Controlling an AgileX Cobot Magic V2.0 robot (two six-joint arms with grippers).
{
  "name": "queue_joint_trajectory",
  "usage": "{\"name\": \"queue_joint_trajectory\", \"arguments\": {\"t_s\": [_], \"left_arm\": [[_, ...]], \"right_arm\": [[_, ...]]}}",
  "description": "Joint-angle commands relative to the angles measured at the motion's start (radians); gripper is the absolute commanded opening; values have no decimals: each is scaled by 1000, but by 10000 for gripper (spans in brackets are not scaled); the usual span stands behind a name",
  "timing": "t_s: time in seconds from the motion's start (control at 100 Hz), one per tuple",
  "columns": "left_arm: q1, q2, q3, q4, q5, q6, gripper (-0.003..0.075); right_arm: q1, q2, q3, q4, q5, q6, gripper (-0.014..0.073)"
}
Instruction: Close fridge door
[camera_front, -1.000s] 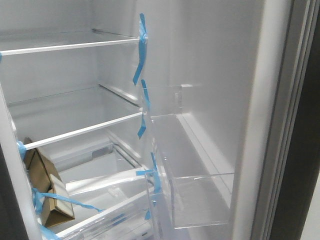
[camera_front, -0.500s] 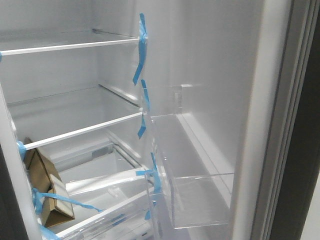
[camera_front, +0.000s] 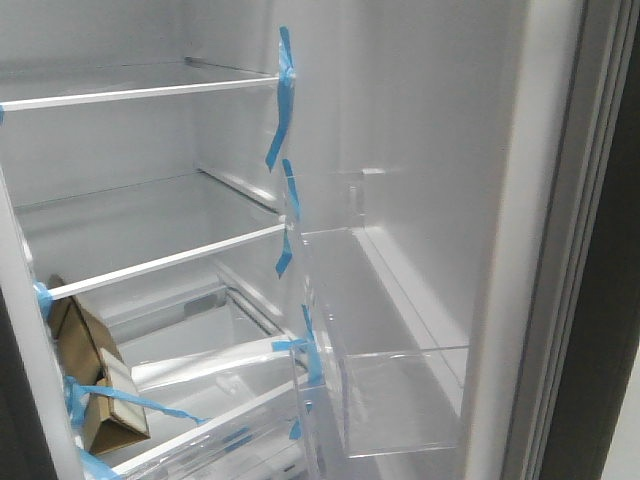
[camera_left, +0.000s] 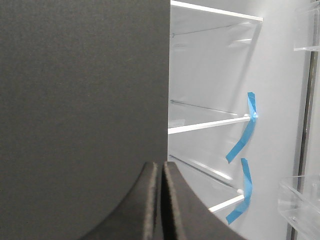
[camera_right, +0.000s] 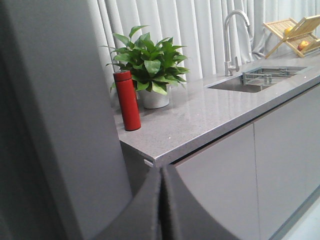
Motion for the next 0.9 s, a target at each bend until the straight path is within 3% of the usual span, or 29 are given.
{"name": "queue_joint_trajectory", "arguments": {"t_s": [0.0,0.33,0.53,0.72,0.89], "left_arm": [[2,-22,35,-3,-73,-2,-20],[2,-22,35,-3,-73,-2,-20],[2,-22,35,-3,-73,-2,-20],[2,-22,35,-3,-73,-2,-20],[2,-22,35,-3,-73,-2,-20]], "right_arm": [[-4,15,-35,29,-72,-19,-73],[-4,19,-70,336,-74,-346,-73],[-4,21,-70,617,-124,-616,-73],[-4,70,-65,780,-173,-726,-73],[-4,120,-27,930,-299,-732,-73]]}}
